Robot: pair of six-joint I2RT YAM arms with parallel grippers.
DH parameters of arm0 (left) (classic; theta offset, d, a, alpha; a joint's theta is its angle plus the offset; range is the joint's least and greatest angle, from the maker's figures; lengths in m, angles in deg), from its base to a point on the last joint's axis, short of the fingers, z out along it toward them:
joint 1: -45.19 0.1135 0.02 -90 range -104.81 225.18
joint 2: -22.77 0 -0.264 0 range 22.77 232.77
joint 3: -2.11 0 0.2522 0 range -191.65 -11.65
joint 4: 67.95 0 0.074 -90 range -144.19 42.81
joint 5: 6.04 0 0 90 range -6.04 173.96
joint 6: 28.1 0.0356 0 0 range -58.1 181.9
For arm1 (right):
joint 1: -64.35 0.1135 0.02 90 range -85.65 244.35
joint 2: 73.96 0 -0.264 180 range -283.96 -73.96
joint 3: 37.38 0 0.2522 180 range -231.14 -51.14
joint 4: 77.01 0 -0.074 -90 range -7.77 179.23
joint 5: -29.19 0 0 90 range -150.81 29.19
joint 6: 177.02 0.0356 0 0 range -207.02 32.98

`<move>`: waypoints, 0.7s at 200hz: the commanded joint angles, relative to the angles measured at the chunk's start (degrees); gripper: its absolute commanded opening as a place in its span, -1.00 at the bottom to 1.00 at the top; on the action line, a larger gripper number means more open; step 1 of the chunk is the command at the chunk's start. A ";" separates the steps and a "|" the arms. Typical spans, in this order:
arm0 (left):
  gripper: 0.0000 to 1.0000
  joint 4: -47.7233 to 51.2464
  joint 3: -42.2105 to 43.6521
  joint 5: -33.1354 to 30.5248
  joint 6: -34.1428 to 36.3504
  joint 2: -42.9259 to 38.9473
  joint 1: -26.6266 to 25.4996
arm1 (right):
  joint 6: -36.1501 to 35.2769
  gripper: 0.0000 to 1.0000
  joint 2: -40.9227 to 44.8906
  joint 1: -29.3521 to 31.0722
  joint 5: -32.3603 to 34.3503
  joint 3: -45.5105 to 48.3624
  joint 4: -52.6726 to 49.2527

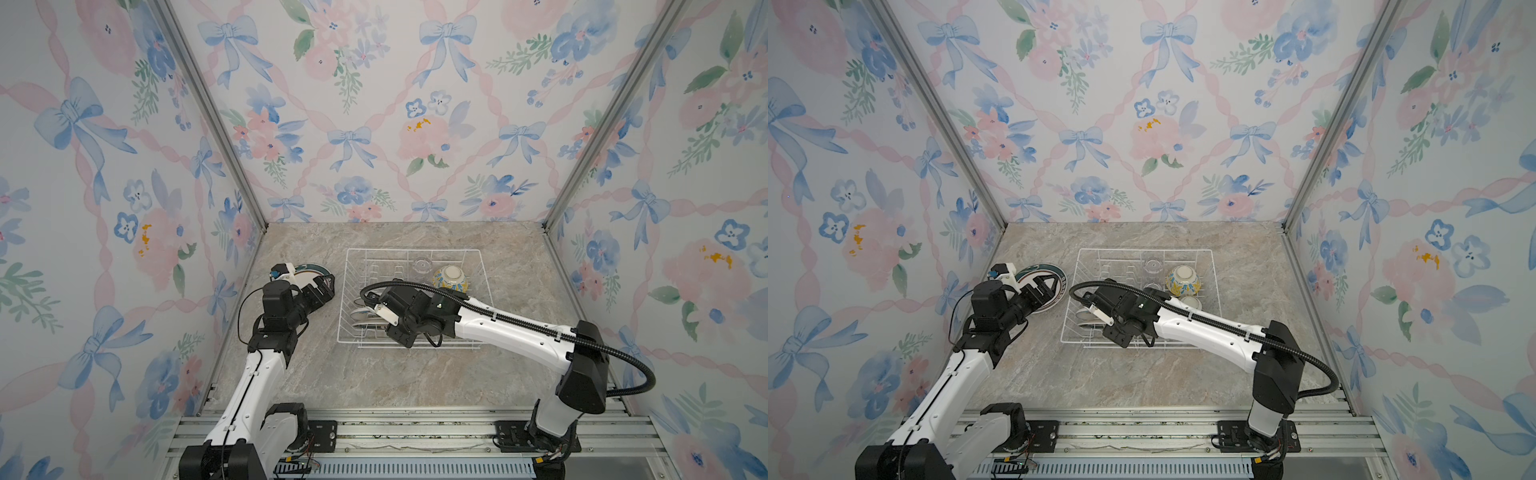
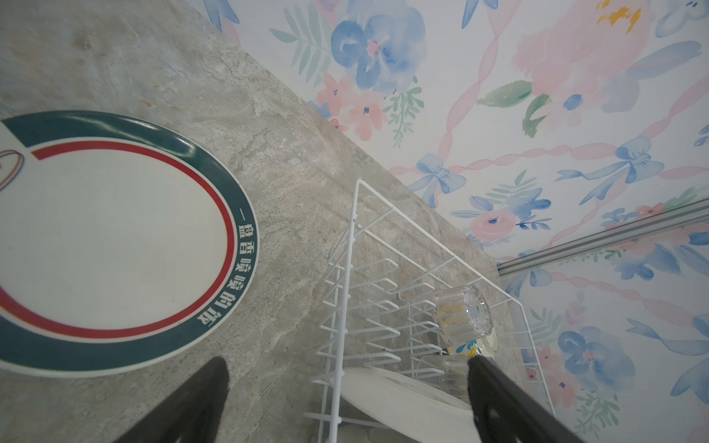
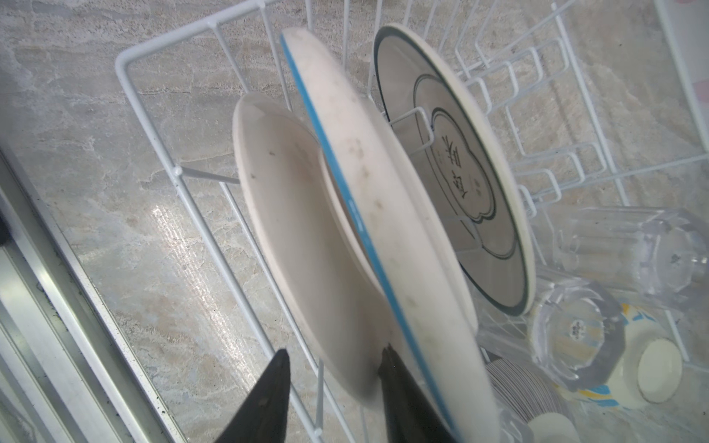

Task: Unload the mixed dishes from the dish rack
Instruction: 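Lower the right gripper onto another green-and-red rimmed plate and grasp its rim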

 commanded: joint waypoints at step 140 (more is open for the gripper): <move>0.96 -0.36 0.55 -1.12 0.14 -2.62 -0.19 | -0.99 -0.60 -5.61 2.70 10.42 -5.06 -0.25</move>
